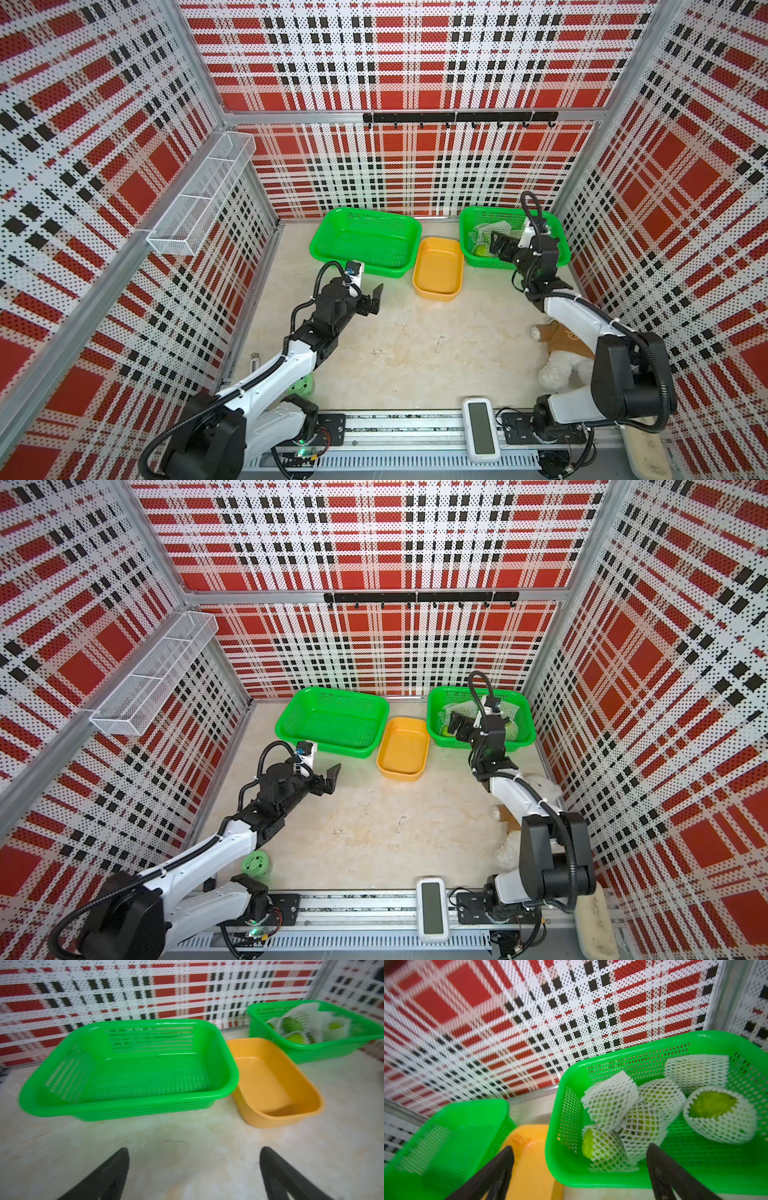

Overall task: Sleeve custard apples in foam nets
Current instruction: Reset both arms

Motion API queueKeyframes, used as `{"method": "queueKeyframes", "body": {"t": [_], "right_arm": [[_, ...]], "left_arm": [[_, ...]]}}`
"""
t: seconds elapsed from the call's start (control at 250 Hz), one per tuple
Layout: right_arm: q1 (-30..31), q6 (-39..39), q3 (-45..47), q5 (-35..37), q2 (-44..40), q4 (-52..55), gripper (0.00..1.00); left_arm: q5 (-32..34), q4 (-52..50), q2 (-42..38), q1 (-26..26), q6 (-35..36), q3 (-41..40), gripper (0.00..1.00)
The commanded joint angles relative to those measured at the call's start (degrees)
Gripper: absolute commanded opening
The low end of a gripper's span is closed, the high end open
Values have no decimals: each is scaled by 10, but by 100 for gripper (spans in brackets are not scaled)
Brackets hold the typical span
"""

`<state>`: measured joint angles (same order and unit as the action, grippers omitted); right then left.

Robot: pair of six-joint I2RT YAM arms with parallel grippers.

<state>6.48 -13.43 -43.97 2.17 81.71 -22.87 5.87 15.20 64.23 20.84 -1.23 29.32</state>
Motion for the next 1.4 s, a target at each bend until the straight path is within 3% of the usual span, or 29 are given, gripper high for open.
{"method": "queueKeyframes", "body": {"t": [0.0,0.08,0.184,0.228,0.264,0.332,0.388,0.464,0.568,0.664,0.704,0.836,0.884,0.924,0.992,1.06,1.117,1.161,1.217,1.397], "right_arm": [[25,187,90,45,-23,-159,100],[47,248,152,72,-20,-233,100],[55,269,194,108,0,-298,100],[56,291,201,92,-3,-304,100],[57,291,197,106,-1,-298,100],[58,300,179,121,-10,-229,100],[58,296,171,153,-15,-189,100],[58,280,182,126,-33,-173,100],[54,257,188,122,-2,-183,100],[54,269,207,139,63,-288,100],[52,250,194,157,54,-247,100],[-7,193,209,93,60,-269,100],[-44,171,240,20,84,-340,100],[-54,157,257,13,109,-425,100],[-55,155,246,10,79,-344,100],[-54,158,238,15,100,-368,100],[-53,143,229,45,84,-321,100],[-53,140,222,57,90,-317,100],[-52,146,223,57,93,-326,100],[-52,149,220,48,94,-322,100]], "left_arm": [[15,43,17,-70,34,0,99],[5,104,44,-105,61,-27,99],[-51,167,101,-148,73,-46,99],[-68,180,129,-160,80,-46,99],[-87,215,154,-170,77,-44,99],[-122,186,170,-184,91,-19,99],[-135,201,200,-200,59,2,99],[-208,232,238,-215,52,14,99],[-190,221,240,-205,65,14,99],[-198,242,240,-208,60,6,99],[-196,266,234,-207,62,-11,99],[-188,327,227,-205,63,-48,99],[-187,333,226,-204,64,-52,99],[-183,341,224,-201,65,-57,99],[-172,366,220,-197,68,-73,99],[-157,399,219,-190,72,-92,99],[-129,398,221,-185,78,-98,99],[-146,426,246,-184,81,-101,99],[-102,494,269,-177,67,-115,99],[47,468,263,-127,88,-105,99]]}}
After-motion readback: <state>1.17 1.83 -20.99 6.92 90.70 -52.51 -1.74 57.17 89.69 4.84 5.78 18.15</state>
